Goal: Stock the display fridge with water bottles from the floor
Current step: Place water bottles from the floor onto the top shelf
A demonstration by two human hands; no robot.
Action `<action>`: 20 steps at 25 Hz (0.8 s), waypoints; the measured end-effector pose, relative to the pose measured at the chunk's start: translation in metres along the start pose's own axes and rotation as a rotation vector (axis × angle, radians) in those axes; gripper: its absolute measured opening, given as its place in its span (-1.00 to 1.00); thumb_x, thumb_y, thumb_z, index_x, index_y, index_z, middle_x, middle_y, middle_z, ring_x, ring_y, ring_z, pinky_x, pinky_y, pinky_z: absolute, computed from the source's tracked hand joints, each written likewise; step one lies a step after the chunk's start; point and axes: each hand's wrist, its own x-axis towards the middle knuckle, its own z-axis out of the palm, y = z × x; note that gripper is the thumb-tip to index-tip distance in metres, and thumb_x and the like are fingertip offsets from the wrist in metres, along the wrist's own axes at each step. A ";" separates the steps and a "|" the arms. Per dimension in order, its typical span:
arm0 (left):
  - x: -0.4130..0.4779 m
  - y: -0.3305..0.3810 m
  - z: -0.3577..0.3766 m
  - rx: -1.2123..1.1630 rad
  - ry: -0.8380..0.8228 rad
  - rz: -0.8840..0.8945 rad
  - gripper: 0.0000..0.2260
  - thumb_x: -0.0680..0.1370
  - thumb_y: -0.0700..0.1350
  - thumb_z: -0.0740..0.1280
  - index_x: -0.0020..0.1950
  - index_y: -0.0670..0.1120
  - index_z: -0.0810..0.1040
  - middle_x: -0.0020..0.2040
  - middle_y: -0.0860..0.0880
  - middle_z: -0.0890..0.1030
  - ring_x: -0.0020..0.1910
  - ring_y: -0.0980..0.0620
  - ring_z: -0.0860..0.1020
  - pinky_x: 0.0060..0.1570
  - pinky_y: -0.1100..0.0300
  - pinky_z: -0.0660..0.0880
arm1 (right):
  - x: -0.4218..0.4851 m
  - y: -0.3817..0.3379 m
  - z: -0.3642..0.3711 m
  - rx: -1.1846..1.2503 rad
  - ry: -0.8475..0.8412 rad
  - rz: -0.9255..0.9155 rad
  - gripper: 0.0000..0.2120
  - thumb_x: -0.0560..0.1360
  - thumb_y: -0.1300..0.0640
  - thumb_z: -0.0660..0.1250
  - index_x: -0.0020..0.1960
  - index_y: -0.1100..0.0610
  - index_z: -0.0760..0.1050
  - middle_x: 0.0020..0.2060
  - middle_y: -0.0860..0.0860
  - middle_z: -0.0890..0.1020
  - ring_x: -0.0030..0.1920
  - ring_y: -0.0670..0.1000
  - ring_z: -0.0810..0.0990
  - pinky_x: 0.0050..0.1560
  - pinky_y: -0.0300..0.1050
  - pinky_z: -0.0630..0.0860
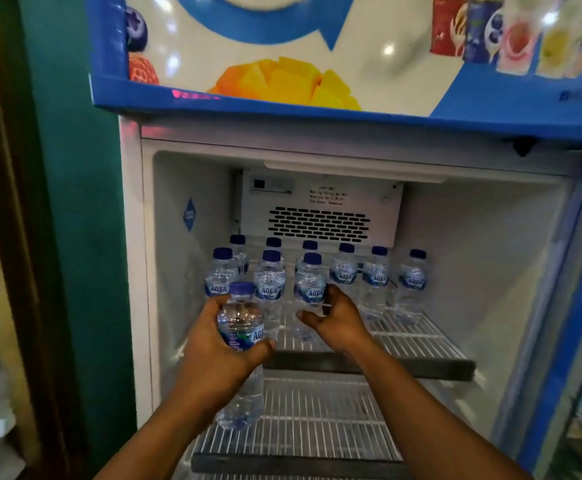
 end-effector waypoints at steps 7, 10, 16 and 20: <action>0.001 0.002 0.024 0.022 -0.037 0.001 -0.38 0.32 -0.24 0.58 0.19 0.19 0.38 0.05 0.12 0.60 -0.08 0.19 0.62 -0.30 0.42 0.49 | -0.004 0.004 0.002 -0.120 0.043 -0.047 -0.43 0.45 0.05 0.51 0.37 0.06 0.36 0.24 -0.05 0.57 0.20 -0.06 0.51 0.13 -0.21 0.40; 0.002 0.010 0.031 0.022 -0.051 0.014 -0.42 0.32 -0.24 0.58 0.10 0.24 0.37 0.00 0.15 0.59 -0.12 0.25 0.60 -0.35 0.46 0.47 | -0.006 0.005 0.002 -0.139 0.040 -0.060 -0.41 0.44 0.05 0.51 0.39 0.06 0.34 0.25 -0.03 0.57 0.22 -0.02 0.53 0.11 -0.23 0.41; 0.001 0.017 0.041 -0.021 -0.070 0.029 -0.44 0.32 -0.22 0.58 0.13 0.20 0.40 0.00 0.10 0.63 -0.12 0.27 0.63 -0.22 0.36 0.54 | -0.023 -0.011 -0.010 -0.029 0.215 -0.089 -0.62 0.47 0.16 0.47 0.21 0.02 0.41 0.09 -0.04 0.58 0.09 -0.05 0.55 0.13 -0.10 0.53; 0.007 0.023 0.051 -0.186 -0.094 0.055 -0.50 0.36 -0.19 0.55 0.04 0.31 0.44 -0.01 0.08 0.67 -0.08 0.11 0.67 -0.11 0.14 0.59 | -0.061 -0.040 -0.043 0.268 -0.277 -0.116 -0.73 0.53 0.29 0.34 0.19 0.10 0.50 0.04 0.08 0.64 0.11 0.10 0.62 0.14 0.01 0.59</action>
